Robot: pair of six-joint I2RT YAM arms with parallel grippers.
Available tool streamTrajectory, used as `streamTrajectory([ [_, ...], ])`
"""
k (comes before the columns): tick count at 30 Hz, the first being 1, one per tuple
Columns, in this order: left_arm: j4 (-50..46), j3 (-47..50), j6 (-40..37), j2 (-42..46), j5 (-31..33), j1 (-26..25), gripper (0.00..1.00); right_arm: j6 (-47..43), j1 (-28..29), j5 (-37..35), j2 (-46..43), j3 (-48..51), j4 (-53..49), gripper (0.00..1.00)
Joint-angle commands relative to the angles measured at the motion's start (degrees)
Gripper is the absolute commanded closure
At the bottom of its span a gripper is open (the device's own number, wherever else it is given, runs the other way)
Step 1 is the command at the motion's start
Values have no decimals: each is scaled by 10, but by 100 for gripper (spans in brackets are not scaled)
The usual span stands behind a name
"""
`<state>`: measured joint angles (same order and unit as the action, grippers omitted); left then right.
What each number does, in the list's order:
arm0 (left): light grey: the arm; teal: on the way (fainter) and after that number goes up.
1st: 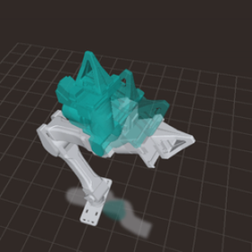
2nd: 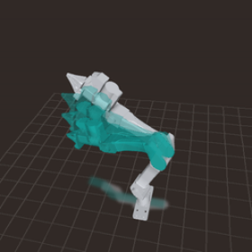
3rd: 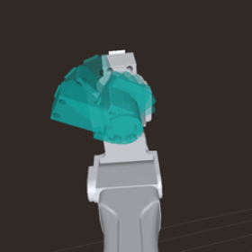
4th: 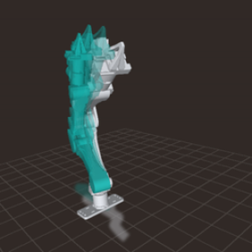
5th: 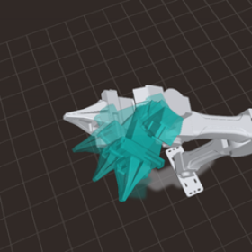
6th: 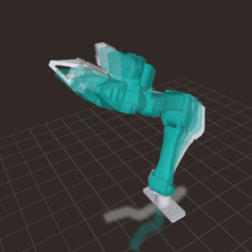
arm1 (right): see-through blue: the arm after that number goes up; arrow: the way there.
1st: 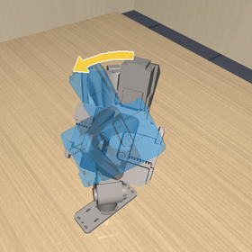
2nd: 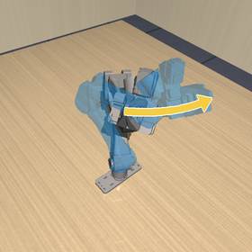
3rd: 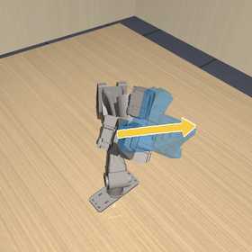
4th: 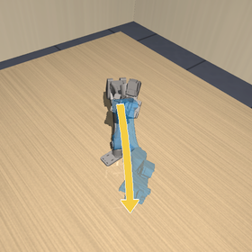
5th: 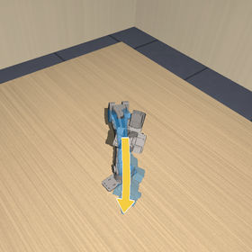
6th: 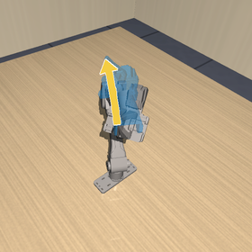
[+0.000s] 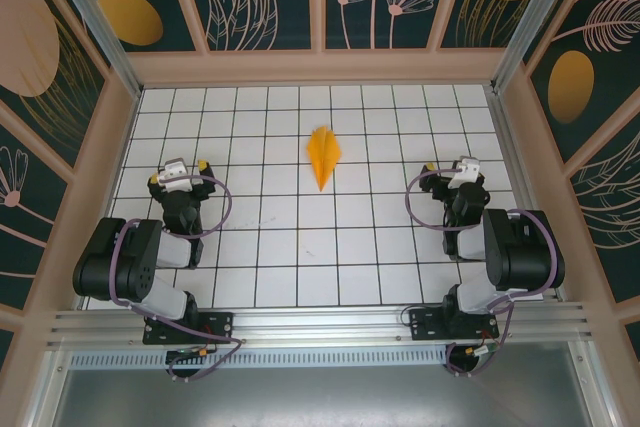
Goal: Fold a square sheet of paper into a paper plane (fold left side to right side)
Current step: Reset both arms
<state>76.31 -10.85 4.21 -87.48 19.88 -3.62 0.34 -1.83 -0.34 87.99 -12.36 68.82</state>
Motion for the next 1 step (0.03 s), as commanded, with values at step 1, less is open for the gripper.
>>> streamTrajectory([
  [1, 12, -8, 11, 0, -7, 5, 1, 5, 0, 10, 3, -10, 25, 1],
])
